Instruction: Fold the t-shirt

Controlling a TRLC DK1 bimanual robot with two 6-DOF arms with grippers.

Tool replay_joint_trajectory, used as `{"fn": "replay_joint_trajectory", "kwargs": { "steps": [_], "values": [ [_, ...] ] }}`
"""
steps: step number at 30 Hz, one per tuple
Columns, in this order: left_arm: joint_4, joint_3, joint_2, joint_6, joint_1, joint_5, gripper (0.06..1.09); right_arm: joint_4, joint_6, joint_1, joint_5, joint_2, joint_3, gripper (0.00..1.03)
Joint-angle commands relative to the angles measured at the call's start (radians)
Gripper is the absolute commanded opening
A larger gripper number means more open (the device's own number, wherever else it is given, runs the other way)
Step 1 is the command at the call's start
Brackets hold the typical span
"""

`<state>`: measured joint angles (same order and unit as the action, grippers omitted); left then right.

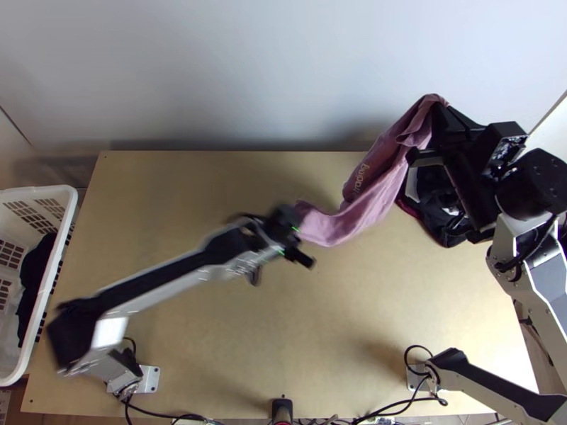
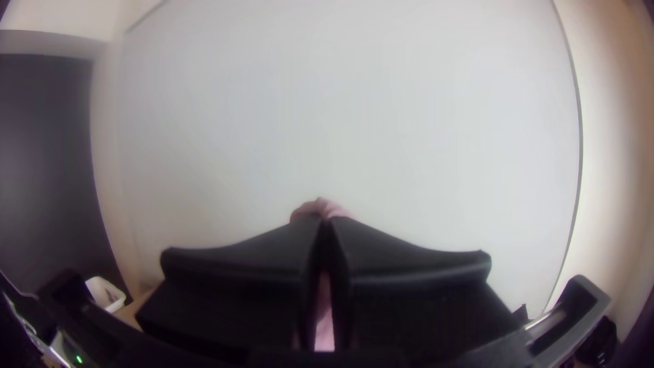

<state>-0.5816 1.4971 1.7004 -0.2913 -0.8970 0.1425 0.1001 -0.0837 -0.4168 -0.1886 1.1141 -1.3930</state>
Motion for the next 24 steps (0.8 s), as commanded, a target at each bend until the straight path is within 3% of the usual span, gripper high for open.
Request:
{"fn": "replay_joint_trajectory", "kwargs": {
  "steps": [1, 5, 10, 13, 24],
  "values": [
    [-0.064, -0.003, -0.245, 0.075, 0.208, -0.027, 0.1, -0.005, 0.012, -0.004, 0.0, 0.006, -0.034, 0.03],
    [-0.034, 0.058, -0.318, 0.075, 0.326, -0.06, 0.1, -0.02, 0.007, 0.003, -0.014, 0.055, -0.121, 0.03],
    [0.06, 0.092, -0.351, 0.073, 0.437, -0.058, 0.1, -0.183, 0.053, 0.009, -0.17, 0.127, -0.184, 0.03],
    [0.104, 0.092, -0.372, 0.073, 0.491, -0.058, 0.1, -0.204, 0.075, 0.024, -0.227, 0.174, -0.242, 0.03],
    [0.325, 0.083, -0.433, 0.072, 0.687, -0.043, 0.1, -0.201, 0.122, 0.044, -0.238, 0.234, -0.282, 0.03]
  ]
}}
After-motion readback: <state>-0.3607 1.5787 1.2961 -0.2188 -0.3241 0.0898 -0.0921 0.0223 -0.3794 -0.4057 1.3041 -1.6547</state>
